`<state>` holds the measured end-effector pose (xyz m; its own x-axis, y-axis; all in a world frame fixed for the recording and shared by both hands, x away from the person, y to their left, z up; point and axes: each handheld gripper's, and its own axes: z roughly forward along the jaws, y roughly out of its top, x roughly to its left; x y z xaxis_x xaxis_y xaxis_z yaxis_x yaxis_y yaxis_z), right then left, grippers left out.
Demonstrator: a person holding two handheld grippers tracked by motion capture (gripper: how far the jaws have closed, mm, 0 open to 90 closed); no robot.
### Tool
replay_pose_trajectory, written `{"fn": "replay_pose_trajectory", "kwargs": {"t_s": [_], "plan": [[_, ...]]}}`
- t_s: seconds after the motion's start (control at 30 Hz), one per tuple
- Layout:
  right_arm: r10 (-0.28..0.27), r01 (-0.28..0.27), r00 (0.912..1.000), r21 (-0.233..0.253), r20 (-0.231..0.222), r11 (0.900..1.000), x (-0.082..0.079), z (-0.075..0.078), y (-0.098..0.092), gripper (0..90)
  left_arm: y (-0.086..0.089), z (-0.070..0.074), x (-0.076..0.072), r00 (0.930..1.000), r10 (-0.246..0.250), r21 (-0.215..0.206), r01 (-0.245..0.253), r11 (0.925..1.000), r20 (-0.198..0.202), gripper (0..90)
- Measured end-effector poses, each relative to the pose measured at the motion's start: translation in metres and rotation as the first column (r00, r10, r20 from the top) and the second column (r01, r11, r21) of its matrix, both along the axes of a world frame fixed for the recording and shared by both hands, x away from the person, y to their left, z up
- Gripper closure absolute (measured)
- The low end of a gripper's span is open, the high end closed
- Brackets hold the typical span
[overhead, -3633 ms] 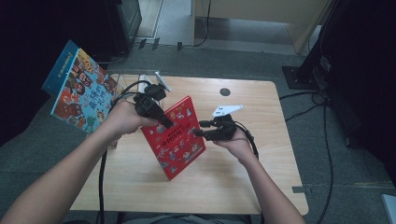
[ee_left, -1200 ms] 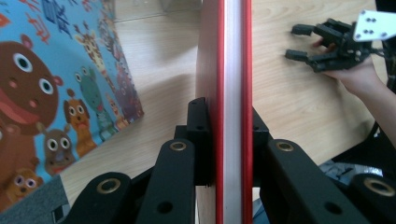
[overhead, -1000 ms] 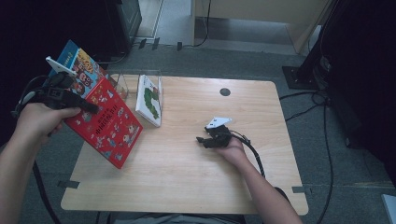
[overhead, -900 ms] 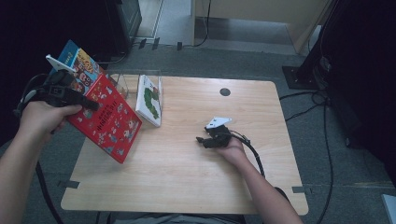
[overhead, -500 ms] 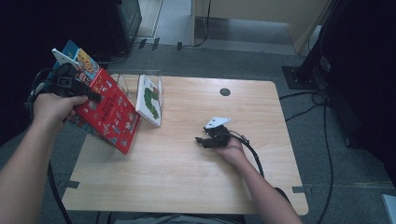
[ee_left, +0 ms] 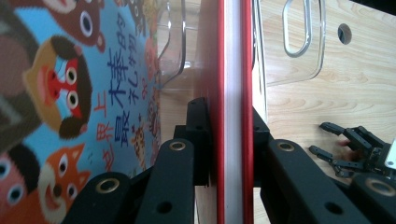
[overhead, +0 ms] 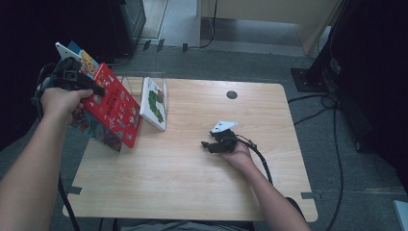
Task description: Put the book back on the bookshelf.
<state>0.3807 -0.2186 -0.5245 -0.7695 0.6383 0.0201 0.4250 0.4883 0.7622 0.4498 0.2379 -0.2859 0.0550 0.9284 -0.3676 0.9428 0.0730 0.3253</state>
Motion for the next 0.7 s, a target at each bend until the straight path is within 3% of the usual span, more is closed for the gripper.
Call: {"fn": "replay_pose_trajectory", "kwargs": {"t_s": [0.33, 0.57, 0.7], "plan": [[-0.016, 0.016, 0.9999, 0.0, -0.003, 1.0, -0.001, 0.0, 0.001, 38.2, -0.009, -0.003, 0.019, 0.9997, -0.004, 0.015, 0.004, 0.9999, 0.025, 79.4], [-0.026, 0.026, 0.9997, -0.001, -0.002, 1.0, -0.002, 0.0, 0.001, 38.2, -0.008, -0.011, 0.026, 0.9998, -0.002, -0.015, 0.002, 0.9999, 0.017, 79.4], [-0.028, 0.028, 0.9996, -0.001, 0.0, 1.0, -0.003, 0.0, 0.001, 38.2, -0.007, -0.011, 0.028, 0.9996, -0.026, 0.001, 0.026, 0.9997, 0.006, 79.4]]}}
